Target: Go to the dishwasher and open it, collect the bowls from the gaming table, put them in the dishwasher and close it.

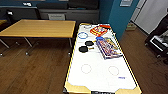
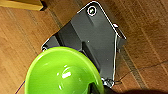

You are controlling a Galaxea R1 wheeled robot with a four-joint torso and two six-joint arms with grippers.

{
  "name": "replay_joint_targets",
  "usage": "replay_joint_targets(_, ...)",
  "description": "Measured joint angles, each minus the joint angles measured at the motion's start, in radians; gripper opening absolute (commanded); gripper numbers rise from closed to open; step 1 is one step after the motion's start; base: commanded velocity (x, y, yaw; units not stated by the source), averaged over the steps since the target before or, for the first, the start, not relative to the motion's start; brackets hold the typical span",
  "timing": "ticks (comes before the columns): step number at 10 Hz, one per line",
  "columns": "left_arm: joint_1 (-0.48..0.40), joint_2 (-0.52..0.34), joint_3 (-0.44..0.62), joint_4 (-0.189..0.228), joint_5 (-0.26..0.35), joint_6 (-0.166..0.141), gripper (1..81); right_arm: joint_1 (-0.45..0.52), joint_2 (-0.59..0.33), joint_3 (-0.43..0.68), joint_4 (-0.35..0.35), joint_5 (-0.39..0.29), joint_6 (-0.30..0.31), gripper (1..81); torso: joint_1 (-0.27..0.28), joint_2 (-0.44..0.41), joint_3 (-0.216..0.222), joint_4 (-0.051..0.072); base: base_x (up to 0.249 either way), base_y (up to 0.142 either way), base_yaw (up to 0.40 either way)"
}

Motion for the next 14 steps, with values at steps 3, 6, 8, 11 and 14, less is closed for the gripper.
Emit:
replay_joint_targets(3,0.048,0.057,-0.089,0.011,-0.033,0.007,1.0,-0.004,0.022,-0.033,-0.002,0.006,0.0,1.0,0.0,0.0,0.005,0.0,0.0,0.0,0.0)
replay_joint_targets(6,0.123,0.137,-0.197,0.013,-0.048,0.031,1.0,-0.035,0.077,-0.079,-0.016,0.005,0.0,1.0,0.0,0.0,0.069,0.0,0.0,0.0,0.0)
replay_joint_targets(8,0.177,0.2,-0.294,0.014,-0.058,0.053,1.0,-0.053,0.11,-0.123,-0.022,0.004,0.0,1.0,0.0,0.0,0.12,0.0,0.0,0.0,0.0)
replay_joint_targets(11,0.251,0.304,-0.436,0.015,-0.083,0.082,1.0,-0.089,0.168,-0.187,-0.048,0.003,0.0,1.0,-0.001,-0.001,0.195,0.0,0.0,0.0,0.0)
replay_joint_targets(14,0.309,0.39,-0.56,0.017,-0.107,0.104,1.0,-0.115,0.192,-0.219,-0.066,0.001,0.0,1.0,-0.002,-0.002,0.271,0.0,0.0,0.0,0.0)
